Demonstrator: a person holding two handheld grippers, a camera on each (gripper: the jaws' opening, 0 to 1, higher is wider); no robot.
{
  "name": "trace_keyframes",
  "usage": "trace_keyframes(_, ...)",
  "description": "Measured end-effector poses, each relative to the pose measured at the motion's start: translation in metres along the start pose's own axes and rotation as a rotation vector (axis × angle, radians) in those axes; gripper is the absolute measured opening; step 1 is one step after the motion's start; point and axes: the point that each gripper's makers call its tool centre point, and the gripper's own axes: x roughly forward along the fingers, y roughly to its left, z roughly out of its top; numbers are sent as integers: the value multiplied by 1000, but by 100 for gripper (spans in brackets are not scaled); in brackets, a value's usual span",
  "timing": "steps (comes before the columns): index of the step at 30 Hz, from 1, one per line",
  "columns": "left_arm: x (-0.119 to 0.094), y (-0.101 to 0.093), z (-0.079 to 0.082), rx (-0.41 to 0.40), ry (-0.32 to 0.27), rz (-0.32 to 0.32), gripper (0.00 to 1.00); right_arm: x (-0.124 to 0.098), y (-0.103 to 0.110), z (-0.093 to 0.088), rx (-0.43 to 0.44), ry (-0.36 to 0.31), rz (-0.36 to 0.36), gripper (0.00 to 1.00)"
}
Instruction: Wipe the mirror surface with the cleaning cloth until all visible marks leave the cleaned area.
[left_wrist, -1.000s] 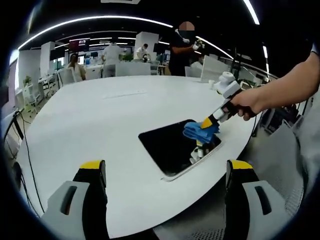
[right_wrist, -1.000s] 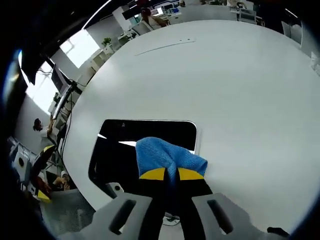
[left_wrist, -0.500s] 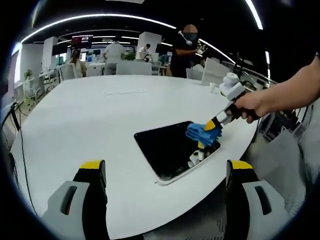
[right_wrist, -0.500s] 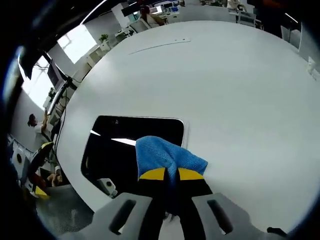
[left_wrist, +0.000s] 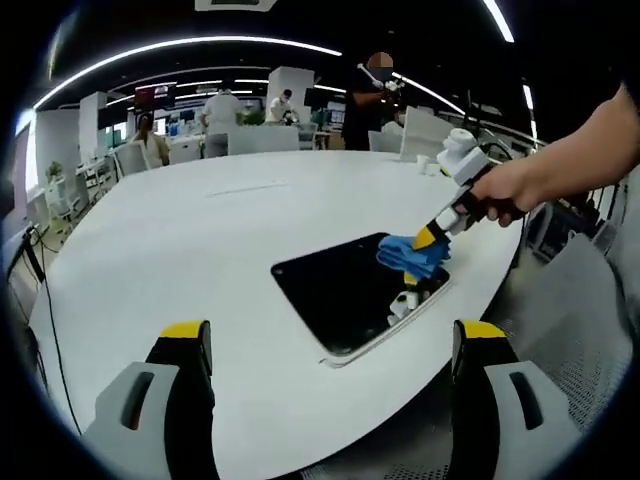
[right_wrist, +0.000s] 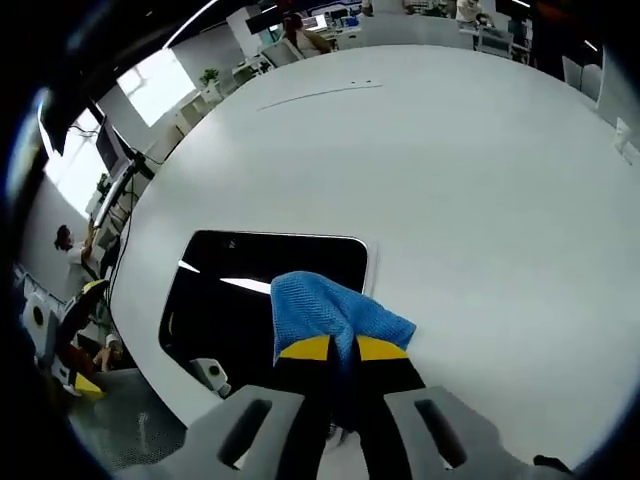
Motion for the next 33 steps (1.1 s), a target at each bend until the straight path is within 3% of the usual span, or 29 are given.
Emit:
trace_keyframes(19,-1,10,4,-26,-41,30,99,-12,6,-20,20,-34,-34,2)
trace_keyframes(27,-2,11,-4,-28,-10,30,99,-15,7,-27,16,-42,-41,2)
trace_keyframes(33,-3,10,-3,-34,-17,32,99,-18,7,-33,24,-51,-28,2)
